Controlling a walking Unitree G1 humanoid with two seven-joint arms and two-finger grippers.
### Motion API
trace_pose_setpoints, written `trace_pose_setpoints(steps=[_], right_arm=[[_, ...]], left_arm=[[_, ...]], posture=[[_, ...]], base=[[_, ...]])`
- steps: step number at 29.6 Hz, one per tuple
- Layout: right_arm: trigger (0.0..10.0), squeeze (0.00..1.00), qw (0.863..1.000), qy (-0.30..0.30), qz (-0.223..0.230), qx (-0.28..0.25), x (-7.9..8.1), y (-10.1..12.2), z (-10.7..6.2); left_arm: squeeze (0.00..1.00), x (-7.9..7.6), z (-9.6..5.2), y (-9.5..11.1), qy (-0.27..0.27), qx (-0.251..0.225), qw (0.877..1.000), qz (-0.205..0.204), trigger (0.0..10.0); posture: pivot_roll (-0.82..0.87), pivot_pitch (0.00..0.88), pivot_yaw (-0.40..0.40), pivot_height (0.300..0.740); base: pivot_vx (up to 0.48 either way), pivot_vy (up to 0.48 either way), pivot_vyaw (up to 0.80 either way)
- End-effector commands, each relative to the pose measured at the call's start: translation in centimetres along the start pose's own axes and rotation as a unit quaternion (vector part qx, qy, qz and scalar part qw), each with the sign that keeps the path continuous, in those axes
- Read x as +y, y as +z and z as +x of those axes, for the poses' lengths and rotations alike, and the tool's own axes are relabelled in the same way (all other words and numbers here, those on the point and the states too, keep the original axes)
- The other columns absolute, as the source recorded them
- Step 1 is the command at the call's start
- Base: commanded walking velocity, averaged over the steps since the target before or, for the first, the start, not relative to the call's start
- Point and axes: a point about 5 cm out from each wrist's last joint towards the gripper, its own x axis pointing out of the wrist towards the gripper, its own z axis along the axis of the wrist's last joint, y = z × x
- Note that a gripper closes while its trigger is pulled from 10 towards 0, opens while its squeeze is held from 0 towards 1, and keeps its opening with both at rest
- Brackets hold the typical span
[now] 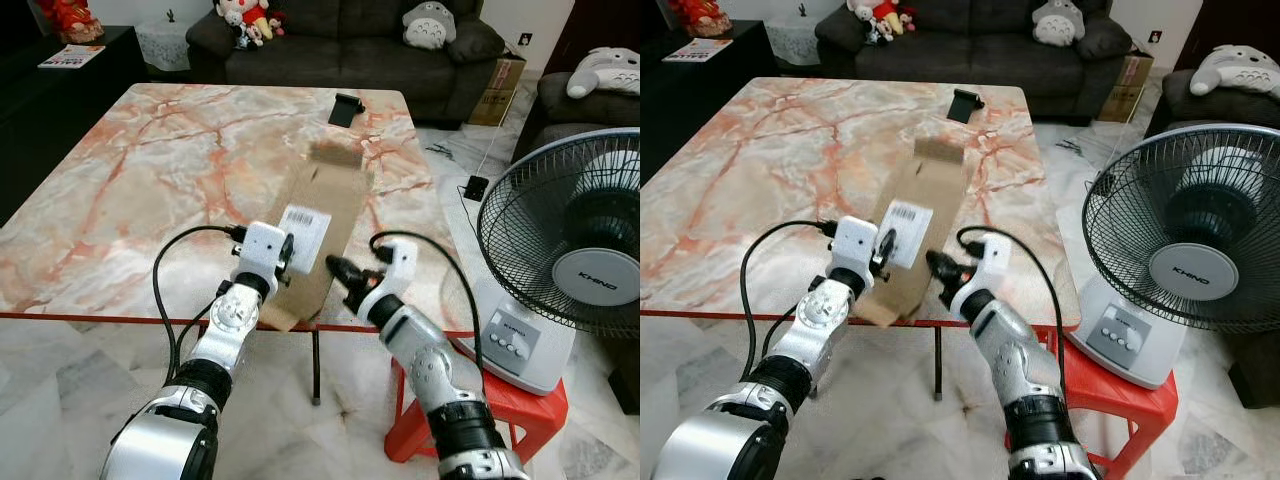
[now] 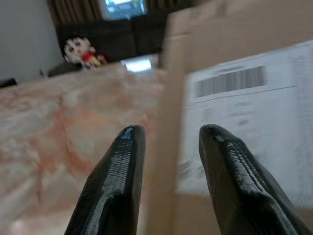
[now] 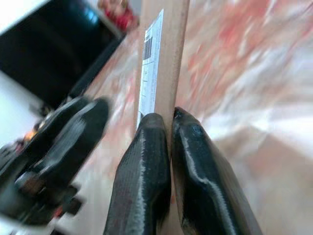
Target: Picking trash to rubbish bin
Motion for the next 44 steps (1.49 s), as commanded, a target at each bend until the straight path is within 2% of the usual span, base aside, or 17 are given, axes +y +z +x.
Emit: trace_pose_setpoints(steps=[1, 2, 3, 4, 5, 9, 10, 11, 12, 13, 17, 23, 34, 44], right_arm=[[0.0, 0.0, 0.999, -0.023, -0.016, -0.041, -0.1, 1.6, 0.3], [0.0, 0.0, 0.997, -0.033, -0.028, -0.058, -0.2, 2.3, 0.5], [1.8, 0.0, 0.996, -0.036, -0.04, -0.073, -0.1, 2.9, 0.6], [1.8, 0.0, 0.996, -0.036, -0.04, -0.073, -0.1, 2.9, 0.6], [10.0, 0.0, 0.99, -0.049, -0.084, -0.106, 0.1, 4.1, 0.6], [10.0, 0.0, 0.973, -0.068, -0.156, -0.157, 0.6, 5.6, 0.5], [10.0, 0.0, 0.961, -0.075, -0.204, -0.172, 0.9, 6.0, 0.4], [10.0, 0.0, 0.961, -0.075, -0.204, -0.172, 0.9, 6.0, 0.4], [10.0, 0.0, 0.946, -0.079, -0.248, -0.191, 1.2, 6.2, 0.2], [10.0, 0.0, 0.938, -0.086, -0.264, -0.209, 1.4, 6.3, 0.0], [10.0, 0.0, 0.922, -0.101, -0.288, -0.237, 1.2, 5.8, -0.7], [10.0, 0.0, 0.916, -0.105, -0.306, -0.238, 1.1, 5.1, -0.8], [10.0, 0.0, 0.909, -0.113, -0.314, -0.251, 1.0, 5.3, -0.8], [10.0, 0.0, 0.906, -0.12, -0.316, -0.255, 0.7, 5.2, -0.9]], left_arm=[[0.0, 0.3, 0.8, 1.9, 0.02, -0.042, 0.999, -0.019, 10.0], [0.0, 0.3, 1.0, 2.4, 0.024, -0.052, 0.998, -0.023, 10.0], [0.0, 0.4, 1.0, 2.7, 0.028, -0.06, 0.997, -0.026, 10.0], [0.0, 0.4, 1.0, 2.7, 0.028, -0.06, 0.997, -0.026, 10.0], [0.0, 0.6, 1.1, 3.2, 0.038, -0.075, 0.996, -0.023, 10.0], [0.0, 1.2, 1.1, 3.4, 0.056, -0.08, 0.995, -0.016, 10.0], [0.0, 1.5, 1.0, 3.4, 0.063, -0.078, 0.995, -0.01, 10.0], [0.0, 1.5, 1.0, 3.4, 0.063, -0.078, 0.995, -0.01, 10.0], [0.0, 1.9, 0.9, 3.2, 0.074, -0.071, 0.995, 0.002, 10.0], [0.0, 2.3, 0.7, 3.0, 0.084, -0.068, 0.994, 0.009, 10.0], [0.0, 2.7, 0.2, 3.0, 0.09, -0.082, 0.992, 0.019, 10.0], [0.0, 2.5, 0.1, 3.7, 0.094, -0.102, 0.99, 0.02, 10.0], [0.0, 2.3, 0.2, 4.0, 0.094, -0.108, 0.989, 0.022, 10.0], [0.0, 2.3, 0.1, 4.0, 0.093, -0.108, 0.99, 0.022, 10.0]], posture=[[-0.11, 0.0, -0.024, 0.74], [-0.11, 0.0, -0.024, 0.74], [-0.11, 0.0, -0.022, 0.74], [-0.11, 0.0, -0.022, 0.74], [-0.11, 0.0, -0.022, 0.74], [-0.11, 0.0, -0.021, 0.74], [-0.11, 0.0, -0.019, 0.74], [-0.11, 0.0, -0.019, 0.74], [-0.11, 0.0, -0.016, 0.74], [-0.11, 0.0, -0.016, 0.74], [-0.1, 0.001, -0.014, 0.74], [-0.1, 0.016, -0.007, 0.74], [-0.11, 0.017, -0.007, 0.74], [-0.1, 0.027, -0.006, 0.74]], base=[[0.0, 0.0, 0.0], [0.0, 0.0, 0.0], [0.0, 0.0, 0.0], [0.0, 0.0, 0.0], [0.0, 0.0, 0.0], [0.0, 0.0, 0.0], [0.0, 0.0, 0.0], [0.0, 0.0, 0.0], [0.0, 0.0, 0.0], [0.0, 0.0, 0.0], [0.0, 0.0, 0.0], [0.0, 0.0, 0.0], [0.0, 0.0, 0.0], [-0.246, 0.0, 0.0]])
